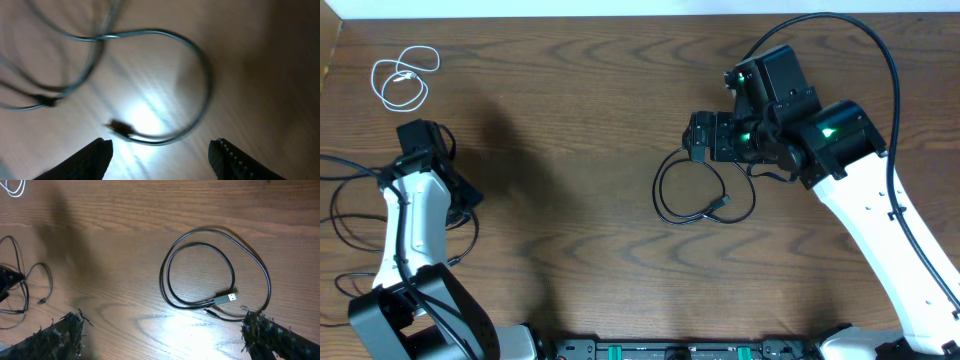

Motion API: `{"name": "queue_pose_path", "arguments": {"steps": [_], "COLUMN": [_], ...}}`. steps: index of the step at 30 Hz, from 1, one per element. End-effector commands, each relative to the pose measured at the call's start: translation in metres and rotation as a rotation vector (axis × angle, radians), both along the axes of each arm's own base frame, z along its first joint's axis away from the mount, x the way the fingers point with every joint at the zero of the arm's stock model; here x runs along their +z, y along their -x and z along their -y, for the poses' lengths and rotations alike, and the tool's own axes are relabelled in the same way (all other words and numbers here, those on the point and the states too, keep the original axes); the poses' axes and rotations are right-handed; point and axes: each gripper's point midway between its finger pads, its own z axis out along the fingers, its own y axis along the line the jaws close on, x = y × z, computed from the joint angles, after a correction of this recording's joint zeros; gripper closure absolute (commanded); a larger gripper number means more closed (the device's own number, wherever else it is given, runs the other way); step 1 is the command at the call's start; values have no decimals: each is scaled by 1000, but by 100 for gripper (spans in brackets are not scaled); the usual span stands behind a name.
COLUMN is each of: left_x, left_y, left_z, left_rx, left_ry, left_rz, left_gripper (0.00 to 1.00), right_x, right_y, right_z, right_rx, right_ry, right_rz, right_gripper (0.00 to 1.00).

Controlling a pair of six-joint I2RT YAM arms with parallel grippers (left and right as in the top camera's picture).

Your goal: Untangle cables

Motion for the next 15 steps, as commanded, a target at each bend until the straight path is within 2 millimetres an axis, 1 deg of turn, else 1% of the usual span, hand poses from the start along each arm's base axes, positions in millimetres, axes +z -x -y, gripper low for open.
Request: {"name": "queue_pose_path", "arguments": {"steps": [1, 8, 10, 13, 15], "left_x": [-8, -9, -11, -15, -15], "left_y": [-9, -12, -12, -19, -29], "left_z": [23, 22, 25, 40, 55], "left_rx": [-108, -109, -96, -135, -217], "left_ry": [104, 102, 119, 193, 242], "left_rz": [16, 25, 30, 64, 94], "left_gripper": [34, 37, 37, 37, 37], "right_x": [-2, -2, -2, -2, -2], "right_y": [1, 1, 1, 0, 0], "right_z": [-3, -3, -4, -4, -4], "right_rx": [18, 13, 3, 2, 2], "right_ry": [4, 1, -4, -7, -7], "right_rz": [-2, -4, -8, -4, -4], "right_gripper": [1, 1, 1, 1, 1]}}
